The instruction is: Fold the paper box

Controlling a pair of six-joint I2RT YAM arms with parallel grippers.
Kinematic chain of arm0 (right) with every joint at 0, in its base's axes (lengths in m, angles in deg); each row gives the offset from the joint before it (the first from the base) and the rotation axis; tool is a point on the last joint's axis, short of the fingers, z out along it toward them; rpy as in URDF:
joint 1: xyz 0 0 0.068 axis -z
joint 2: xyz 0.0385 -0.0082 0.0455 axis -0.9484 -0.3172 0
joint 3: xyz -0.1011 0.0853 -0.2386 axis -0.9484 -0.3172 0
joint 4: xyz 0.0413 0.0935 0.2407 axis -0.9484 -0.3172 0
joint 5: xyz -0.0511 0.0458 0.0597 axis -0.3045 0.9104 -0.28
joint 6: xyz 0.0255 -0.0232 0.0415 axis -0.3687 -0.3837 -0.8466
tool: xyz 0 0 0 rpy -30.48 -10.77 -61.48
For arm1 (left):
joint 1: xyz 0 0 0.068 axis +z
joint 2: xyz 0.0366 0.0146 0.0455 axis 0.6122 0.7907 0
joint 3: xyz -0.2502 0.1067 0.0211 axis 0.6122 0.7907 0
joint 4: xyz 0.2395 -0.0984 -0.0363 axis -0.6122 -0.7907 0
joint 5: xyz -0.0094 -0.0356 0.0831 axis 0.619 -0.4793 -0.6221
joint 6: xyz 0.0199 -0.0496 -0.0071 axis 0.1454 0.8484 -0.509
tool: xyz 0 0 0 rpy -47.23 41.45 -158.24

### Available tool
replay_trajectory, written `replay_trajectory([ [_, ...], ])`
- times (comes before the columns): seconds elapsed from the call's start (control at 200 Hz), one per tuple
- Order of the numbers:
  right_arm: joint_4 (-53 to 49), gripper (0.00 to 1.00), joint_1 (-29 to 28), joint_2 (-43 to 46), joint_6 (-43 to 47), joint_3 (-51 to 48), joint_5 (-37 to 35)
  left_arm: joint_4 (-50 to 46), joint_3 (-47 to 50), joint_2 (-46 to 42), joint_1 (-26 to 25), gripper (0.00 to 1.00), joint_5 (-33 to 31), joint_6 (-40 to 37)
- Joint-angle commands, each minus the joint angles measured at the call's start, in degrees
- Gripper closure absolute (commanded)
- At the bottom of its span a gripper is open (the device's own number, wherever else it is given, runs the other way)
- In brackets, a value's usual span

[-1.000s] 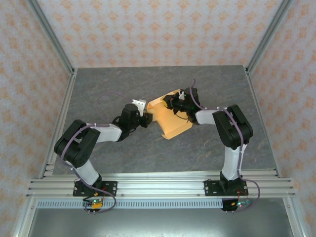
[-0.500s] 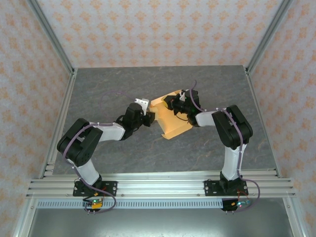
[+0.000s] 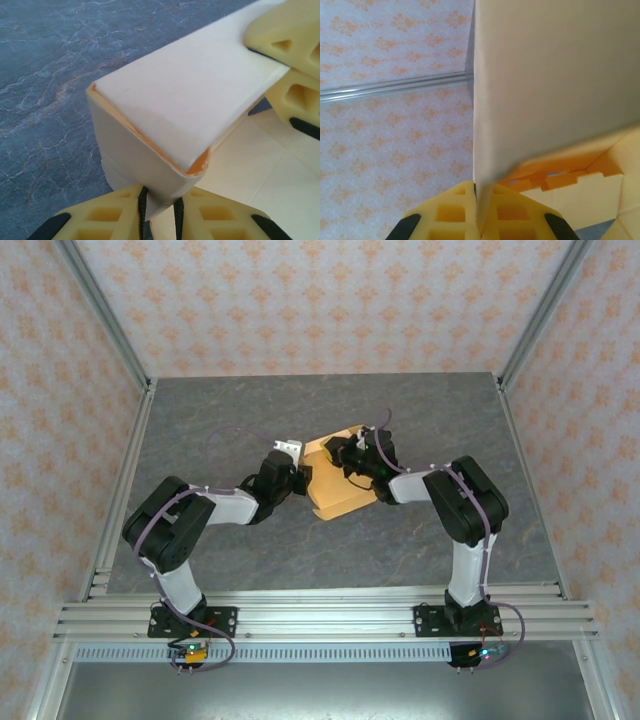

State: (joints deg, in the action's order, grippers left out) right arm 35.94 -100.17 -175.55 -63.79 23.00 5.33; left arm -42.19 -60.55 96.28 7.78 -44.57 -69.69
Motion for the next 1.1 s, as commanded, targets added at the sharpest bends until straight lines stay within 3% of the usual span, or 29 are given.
replay_trajectory([
  [0.0, -1.35, 0.94, -2.84, 1.84, -4.91, -3.56, -1.45, 3.95, -1.12, 2.5, 0.05, 0.76, -2.73, 1.42],
  [0.195, -2.93, 0.93, -6.5, 4.66, -10.95, -6.5, -9.81, 5.69, -3.69, 5.25, -0.09, 0.76, -1.77, 0.7],
  [0.43, -5.77, 0.89, -7.33, 6.34, -9.74, -8.67, -14.57, 8.06, -4.26, 6.51, -0.12, 0.88, -1.52, -1.4],
  [0.581, -11.03, 0.86, -7.28, 7.5, -4.66, -8.45, -15.77, 8.81, -5.14, 7.9, -0.09, 0.93, 0.56, -2.25],
  [0.851, -10.02, 0.8, -7.33, 8.63, -4.4, -9.75, -16.71, 9.61, -5.27, 7.92, -0.18, 1.0, 2.32, -2.3],
  [1.096, -12.89, 0.62, -7.3, 16.45, -1.89, -11.09, -13.97, 8.15, -4.03, 6.51, -0.22, 1.0, 2.26, -2.68],
])
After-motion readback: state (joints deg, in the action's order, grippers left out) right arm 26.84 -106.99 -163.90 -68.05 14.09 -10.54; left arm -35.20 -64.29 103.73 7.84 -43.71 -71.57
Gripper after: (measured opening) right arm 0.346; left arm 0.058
